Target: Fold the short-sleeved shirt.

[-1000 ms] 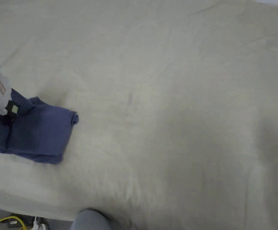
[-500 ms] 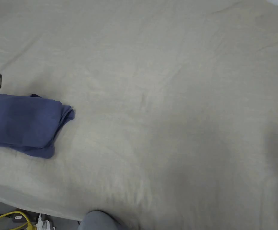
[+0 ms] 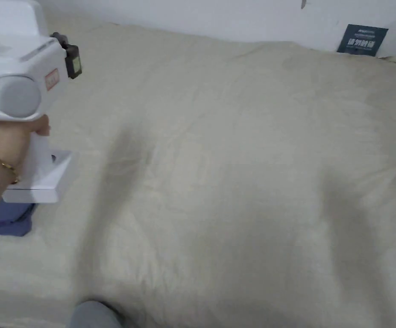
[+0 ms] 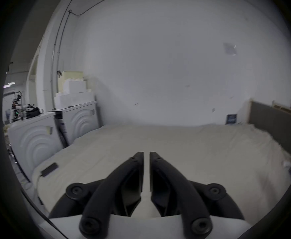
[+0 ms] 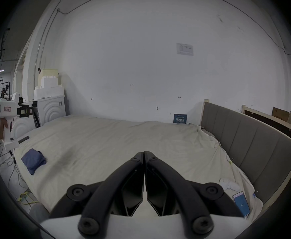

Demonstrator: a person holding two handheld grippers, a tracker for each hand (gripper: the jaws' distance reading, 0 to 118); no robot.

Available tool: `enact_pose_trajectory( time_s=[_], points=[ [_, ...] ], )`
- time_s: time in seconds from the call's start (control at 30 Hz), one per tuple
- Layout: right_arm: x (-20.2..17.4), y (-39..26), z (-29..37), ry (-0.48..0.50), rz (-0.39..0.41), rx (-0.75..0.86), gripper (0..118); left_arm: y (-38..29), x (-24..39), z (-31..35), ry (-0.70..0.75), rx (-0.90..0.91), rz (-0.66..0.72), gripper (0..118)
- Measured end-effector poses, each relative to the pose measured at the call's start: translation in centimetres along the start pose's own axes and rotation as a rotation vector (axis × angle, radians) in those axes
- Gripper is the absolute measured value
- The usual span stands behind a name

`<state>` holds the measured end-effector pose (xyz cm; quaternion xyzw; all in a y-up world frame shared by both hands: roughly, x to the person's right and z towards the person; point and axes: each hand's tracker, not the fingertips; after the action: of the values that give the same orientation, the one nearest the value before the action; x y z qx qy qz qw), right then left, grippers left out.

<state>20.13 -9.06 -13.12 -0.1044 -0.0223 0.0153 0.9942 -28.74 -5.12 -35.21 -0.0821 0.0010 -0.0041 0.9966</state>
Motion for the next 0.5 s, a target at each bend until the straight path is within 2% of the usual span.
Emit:
enact_pose_trajectory(
  time_s=[0.13,0.23,0.3,0.5],
  points=[
    [0.1,0.1,0.1,-0.015,-0.001,0.021,0,0.3,4.9,1.8,-0.085,0.026,0.021,0],
    [0.1,0.2,0.1,-0.021,-0.031,0.034,0,-0.4,7.9,3.0,-0.12,0.048,0.025,0],
    [-1.1,3.1,-5.2,-0.039,-0.028,0.044,0,-1.1,9.5,3.7,-0.131,0.058,0.025,0],
    [-2.2,3.8,-3.2,-0.081,-0.025,0.064,0,-4.1,13.4,5.6,-0.127,0.068,0.003,0]
  ],
)
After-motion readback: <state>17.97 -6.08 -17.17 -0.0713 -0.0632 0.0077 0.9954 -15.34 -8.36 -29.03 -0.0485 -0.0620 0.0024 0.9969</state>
